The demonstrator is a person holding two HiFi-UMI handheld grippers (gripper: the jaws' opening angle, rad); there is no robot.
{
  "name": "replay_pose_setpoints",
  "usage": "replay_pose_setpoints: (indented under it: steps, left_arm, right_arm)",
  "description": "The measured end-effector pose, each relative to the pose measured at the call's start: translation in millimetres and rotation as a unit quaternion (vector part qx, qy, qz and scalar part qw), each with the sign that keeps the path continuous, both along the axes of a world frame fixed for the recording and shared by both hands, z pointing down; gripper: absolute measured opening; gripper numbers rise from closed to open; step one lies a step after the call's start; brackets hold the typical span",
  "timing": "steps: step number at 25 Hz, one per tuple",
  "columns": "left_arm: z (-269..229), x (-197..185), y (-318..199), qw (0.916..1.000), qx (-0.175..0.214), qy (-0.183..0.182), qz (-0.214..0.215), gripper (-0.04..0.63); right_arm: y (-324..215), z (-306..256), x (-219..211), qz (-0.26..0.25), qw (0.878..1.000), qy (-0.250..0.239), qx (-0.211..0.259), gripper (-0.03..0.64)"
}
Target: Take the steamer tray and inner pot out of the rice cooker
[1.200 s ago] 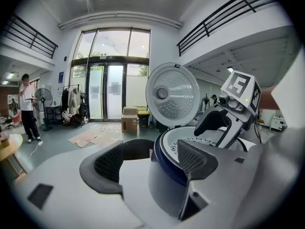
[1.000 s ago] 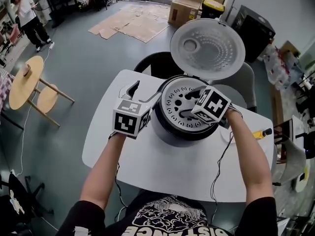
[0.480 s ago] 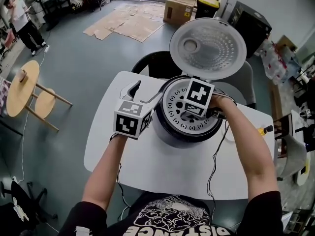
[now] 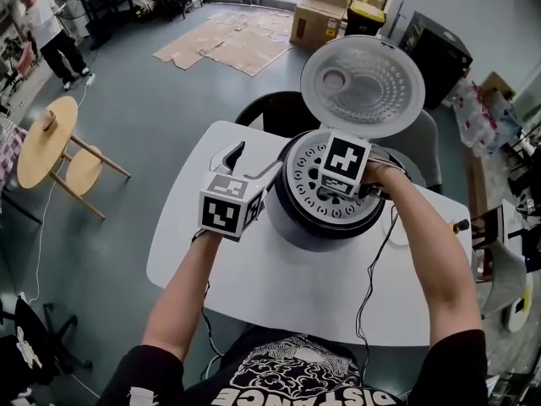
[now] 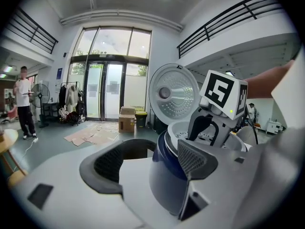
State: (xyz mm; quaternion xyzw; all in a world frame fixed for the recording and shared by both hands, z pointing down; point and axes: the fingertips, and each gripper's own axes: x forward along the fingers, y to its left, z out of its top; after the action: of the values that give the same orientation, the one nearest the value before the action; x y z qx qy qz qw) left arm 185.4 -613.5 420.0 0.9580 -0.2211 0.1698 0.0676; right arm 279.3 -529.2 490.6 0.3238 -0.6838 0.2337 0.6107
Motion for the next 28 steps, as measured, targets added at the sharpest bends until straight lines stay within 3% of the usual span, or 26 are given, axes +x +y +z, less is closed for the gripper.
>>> replay_pose_setpoints:
  steps: [8, 17, 23, 28]
  left_arm:
    - [-29.6, -32.2, 40.6, 0.9988, 0.015, 0.003, -0.045, 0.348]
    - [-45.4, -70.0, 89.3, 0.9892, 0.026, 0.001, -0.144, 0.348]
    - [-43.3, -143.3, 141.7, 0.9740, 0.026, -0.012, -0.225, 0.348]
    - [-42.0, -194.5, 184.5, 0.9558, 0.026, -0.024, -0.292, 0.348]
  right_arm:
    - [28.4, -61.0, -11.9, -0.048, 0.998, 0.019, 0.048, 0.296]
    - [55.1, -115.1, -30.8, -0.163, 0.983, 0.042, 0.075, 0.295]
    - [83.8, -128.5, -104.1, -0.252, 0.963, 0.028, 0.091, 0.295]
    - [110.2, -124.0, -152.4, -0.317, 0.943, 0.011, 0.097, 0.295]
